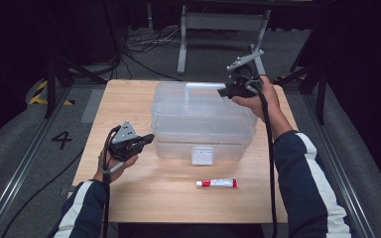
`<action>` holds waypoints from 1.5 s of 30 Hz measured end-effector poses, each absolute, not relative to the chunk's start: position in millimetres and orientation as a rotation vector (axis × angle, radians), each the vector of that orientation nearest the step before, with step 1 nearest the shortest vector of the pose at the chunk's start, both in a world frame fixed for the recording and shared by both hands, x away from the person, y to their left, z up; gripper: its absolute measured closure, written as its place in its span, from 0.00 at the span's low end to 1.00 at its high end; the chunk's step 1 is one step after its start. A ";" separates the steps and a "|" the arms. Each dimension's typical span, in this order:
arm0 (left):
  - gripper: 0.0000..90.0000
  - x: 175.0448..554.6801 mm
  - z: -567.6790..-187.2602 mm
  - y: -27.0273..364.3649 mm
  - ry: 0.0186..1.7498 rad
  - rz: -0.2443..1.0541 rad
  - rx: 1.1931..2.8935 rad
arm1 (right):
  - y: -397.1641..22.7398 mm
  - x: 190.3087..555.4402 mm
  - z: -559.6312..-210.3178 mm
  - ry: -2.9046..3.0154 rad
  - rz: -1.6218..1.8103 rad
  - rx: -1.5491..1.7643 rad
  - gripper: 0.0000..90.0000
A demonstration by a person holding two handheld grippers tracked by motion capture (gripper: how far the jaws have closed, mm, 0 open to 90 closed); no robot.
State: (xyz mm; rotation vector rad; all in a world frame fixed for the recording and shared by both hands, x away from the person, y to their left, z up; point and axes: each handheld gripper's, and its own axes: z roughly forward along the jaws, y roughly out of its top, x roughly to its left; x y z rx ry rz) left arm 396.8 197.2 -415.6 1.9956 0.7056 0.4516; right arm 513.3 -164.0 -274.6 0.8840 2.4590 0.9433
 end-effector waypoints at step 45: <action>1.00 402.0 -400.2 194.2 0.694 0.490 1.953 | -227.5 462.5 -261.6 2.245 1.039 0.753 0.49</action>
